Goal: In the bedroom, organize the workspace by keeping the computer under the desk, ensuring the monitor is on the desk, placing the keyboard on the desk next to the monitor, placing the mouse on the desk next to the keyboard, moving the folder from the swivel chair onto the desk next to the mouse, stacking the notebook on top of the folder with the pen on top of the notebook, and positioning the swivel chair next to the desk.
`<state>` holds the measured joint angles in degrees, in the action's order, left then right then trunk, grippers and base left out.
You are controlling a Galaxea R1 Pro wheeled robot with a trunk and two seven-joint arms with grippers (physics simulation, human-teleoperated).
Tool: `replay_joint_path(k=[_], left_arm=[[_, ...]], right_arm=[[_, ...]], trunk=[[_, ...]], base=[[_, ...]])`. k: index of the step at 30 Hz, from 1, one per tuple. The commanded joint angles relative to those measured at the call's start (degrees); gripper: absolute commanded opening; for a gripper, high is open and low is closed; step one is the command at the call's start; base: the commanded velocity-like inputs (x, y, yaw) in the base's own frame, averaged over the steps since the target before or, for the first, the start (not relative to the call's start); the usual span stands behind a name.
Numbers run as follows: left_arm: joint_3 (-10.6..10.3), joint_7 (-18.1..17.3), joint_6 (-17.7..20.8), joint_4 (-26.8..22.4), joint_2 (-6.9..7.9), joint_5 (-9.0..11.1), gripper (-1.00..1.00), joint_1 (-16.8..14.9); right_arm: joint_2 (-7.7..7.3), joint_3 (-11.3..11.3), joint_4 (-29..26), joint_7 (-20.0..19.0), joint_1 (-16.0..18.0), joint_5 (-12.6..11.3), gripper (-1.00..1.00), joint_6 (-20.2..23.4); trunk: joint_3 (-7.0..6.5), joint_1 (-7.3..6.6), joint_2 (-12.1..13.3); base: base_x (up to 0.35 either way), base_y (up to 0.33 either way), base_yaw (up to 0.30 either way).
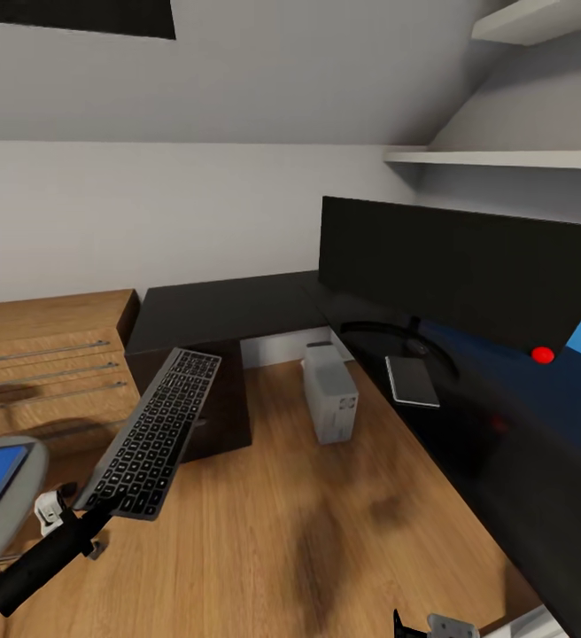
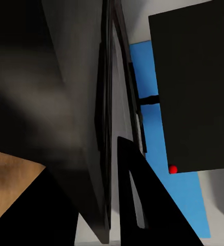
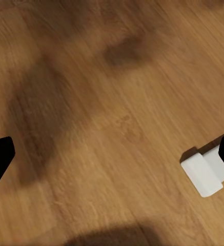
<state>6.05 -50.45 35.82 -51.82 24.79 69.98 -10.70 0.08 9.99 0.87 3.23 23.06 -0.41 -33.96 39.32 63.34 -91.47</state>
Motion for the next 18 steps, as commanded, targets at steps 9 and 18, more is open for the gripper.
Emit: replay_joint_path(k=[9,18], left_arm=[[0.0,0.1,0.7,0.2,0.15,0.5,-1.00,0.0],[0.5,0.1,0.9,5.2,0.65,0.6,-1.00,0.0]], right_arm=[[0.01,0.0,0.1,0.1,0.1,0.0,1.00,-0.2],[0.03,0.1,0.2,0.1,0.1,0.0,1.00,0.0]], trunk=[[-1.57,-1.99,3.6],[-3.19,-3.97,7.2]], base=[[0.000,0.000,0.000],[0.000,0.000,0.000]])
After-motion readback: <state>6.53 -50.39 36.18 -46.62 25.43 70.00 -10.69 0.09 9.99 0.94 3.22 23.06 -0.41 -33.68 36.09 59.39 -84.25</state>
